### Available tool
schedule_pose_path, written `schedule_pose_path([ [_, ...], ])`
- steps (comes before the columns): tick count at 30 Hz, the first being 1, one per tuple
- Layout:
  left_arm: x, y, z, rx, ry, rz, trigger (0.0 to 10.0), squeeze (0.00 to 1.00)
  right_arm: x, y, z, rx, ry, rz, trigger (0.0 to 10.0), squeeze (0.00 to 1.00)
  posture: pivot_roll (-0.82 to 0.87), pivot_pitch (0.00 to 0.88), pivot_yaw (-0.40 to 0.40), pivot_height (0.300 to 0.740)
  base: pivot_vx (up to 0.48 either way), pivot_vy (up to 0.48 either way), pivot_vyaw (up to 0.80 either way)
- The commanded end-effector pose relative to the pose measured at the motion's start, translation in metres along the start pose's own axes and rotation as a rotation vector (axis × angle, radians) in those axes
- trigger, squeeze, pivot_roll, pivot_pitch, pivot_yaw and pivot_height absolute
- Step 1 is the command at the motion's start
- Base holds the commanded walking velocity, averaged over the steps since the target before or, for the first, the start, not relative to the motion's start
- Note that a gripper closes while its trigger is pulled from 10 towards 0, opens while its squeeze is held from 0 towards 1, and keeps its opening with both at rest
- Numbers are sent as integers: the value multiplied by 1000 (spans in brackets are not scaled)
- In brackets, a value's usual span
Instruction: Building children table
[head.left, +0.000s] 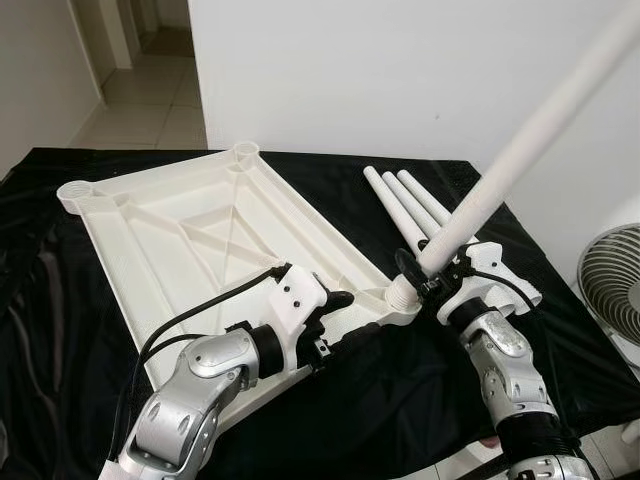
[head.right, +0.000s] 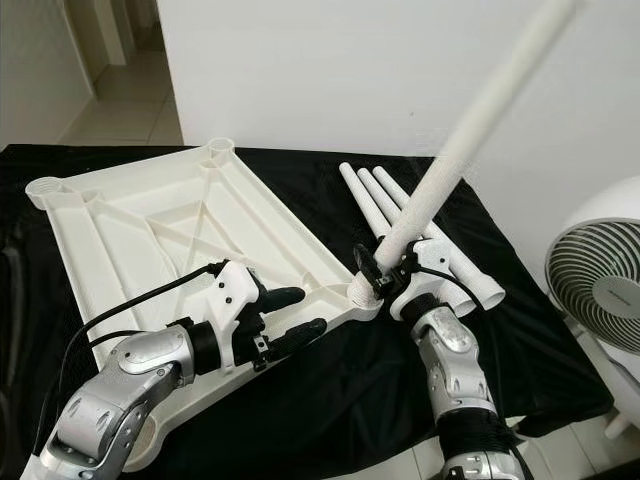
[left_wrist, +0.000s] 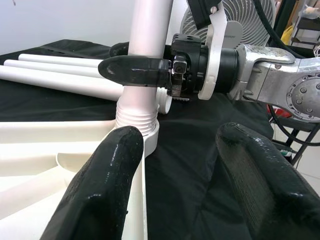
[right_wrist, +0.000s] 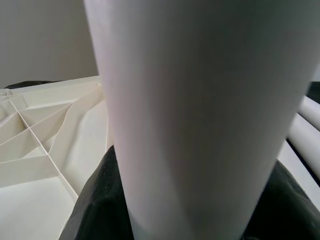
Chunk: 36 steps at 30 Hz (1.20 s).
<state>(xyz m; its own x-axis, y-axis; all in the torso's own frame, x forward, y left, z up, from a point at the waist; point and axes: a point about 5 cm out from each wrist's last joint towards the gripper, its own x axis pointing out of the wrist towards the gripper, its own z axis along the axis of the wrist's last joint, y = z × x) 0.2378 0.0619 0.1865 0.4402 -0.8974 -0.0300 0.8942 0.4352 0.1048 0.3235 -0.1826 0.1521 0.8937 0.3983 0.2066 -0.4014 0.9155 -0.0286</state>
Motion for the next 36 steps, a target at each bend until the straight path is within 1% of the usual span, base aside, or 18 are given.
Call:
schedule_pose_path([
  [1,0,3,-4,-1,13,80,10000,0,-1,-5,0,4,11,-8,0,0,27,45,-56,740,0,0,0],
  [6,-1,3,-3,-1,15,82,10000,0,2,-6,2,-3,20,25,0,0,28,43,-53,740,0,0,0],
  [7,-1,4,-3,0,16,80,10000,0,3,-7,0,-5,49,38,9294,0,28,41,-51,740,0,0,0],
  [8,-1,4,-3,0,16,80,10000,0,3,-7,0,-5,49,38,9294,0,28,41,-51,740,0,0,0],
  [9,-1,4,-3,2,17,79,10000,0,4,-7,-1,-13,76,49,10000,0,28,39,-50,740,0,0,0],
  [12,-1,4,-3,4,18,77,10000,0,6,-9,-4,-6,125,58,10000,0,27,38,-47,740,0,0,0],
  [15,-1,5,-3,4,18,76,10000,0,10,-11,-4,-50,169,59,10000,0,26,37,-46,740,0,0,0],
  [16,-1,4,-3,5,18,74,10000,0,12,-11,-5,-82,186,62,10000,0,24,34,-44,740,0,0,0],
  [17,-1,4,-3,5,18,74,10000,0,12,-11,-5,-82,186,62,10000,0,24,34,-44,740,0,0,0],
  [18,-1,4,-3,5,18,72,10000,0,14,-11,-5,-119,197,74,10000,0,25,34,-44,740,0,0,0],
  [20,-1,4,-3,5,18,72,10000,0,14,-11,-5,-119,197,74,10000,0,25,34,-44,740,0,0,0],
  [22,0,4,-3,7,19,69,10000,0,13,-6,-8,-189,208,151,10000,0,28,32,-45,740,0,0,0],
  [23,0,4,-3,7,19,69,10000,0,13,-6,-8,-189,208,151,10000,0,28,32,-45,740,0,0,0],
  [25,-1,4,-3,8,19,69,10000,0,10,-1,-9,-238,199,220,10000,0,28,32,-45,740,0,0,0],
  [28,-1,4,-3,9,19,71,10000,0,9,1,-9,-226,202,240,10000,0,30,33,-46,740,0,0,0],
  [31,-2,4,-2,8,19,75,10000,0,6,3,-12,-164,233,284,10000,0,31,40,-46,740,0,0,0],
  [33,-2,4,-2,8,19,75,10000,0,5,1,-13,-163,241,278,10000,0,31,40,-46,740,0,0,0],
  [36,-2,4,-2,7,18,75,10000,0,6,-5,-18,-132,279,231,10000,0,31,40,-46,740,0,0,0],
])
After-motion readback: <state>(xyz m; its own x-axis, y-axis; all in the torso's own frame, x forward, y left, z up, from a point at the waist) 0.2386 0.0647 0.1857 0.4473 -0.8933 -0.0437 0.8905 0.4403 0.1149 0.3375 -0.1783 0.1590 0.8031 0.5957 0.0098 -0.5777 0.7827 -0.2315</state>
